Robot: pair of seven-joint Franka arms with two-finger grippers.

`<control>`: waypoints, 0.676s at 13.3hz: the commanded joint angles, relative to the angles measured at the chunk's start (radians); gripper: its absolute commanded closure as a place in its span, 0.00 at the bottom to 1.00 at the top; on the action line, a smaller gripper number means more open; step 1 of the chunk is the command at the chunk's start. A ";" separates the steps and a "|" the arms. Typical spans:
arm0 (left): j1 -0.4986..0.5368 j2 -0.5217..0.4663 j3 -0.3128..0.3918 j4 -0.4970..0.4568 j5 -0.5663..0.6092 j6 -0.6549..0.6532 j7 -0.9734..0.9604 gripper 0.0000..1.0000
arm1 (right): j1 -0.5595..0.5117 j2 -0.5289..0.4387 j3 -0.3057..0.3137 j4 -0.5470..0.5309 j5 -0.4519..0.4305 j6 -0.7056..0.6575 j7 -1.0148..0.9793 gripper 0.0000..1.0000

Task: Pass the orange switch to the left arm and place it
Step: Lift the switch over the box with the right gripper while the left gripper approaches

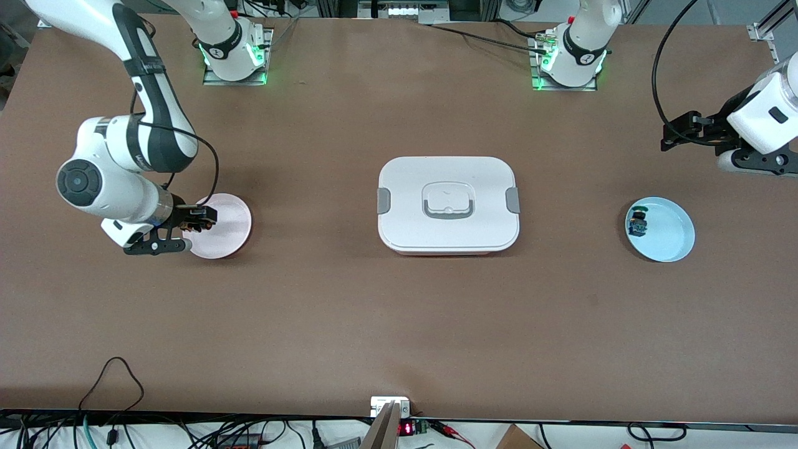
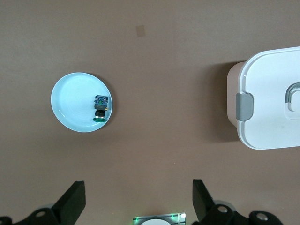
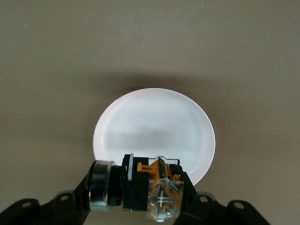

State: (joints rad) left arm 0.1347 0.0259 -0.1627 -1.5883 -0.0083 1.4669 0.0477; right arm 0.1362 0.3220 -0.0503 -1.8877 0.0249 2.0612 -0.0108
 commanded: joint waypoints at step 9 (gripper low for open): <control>-0.001 0.005 0.000 0.022 0.019 -0.011 -0.005 0.00 | 0.036 -0.073 0.098 0.297 0.147 -0.306 -0.072 0.89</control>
State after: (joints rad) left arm 0.1347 0.0260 -0.1610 -1.5882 -0.0083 1.4669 0.0477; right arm 0.1608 0.2679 0.0470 -1.6232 0.1289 1.7952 -0.0365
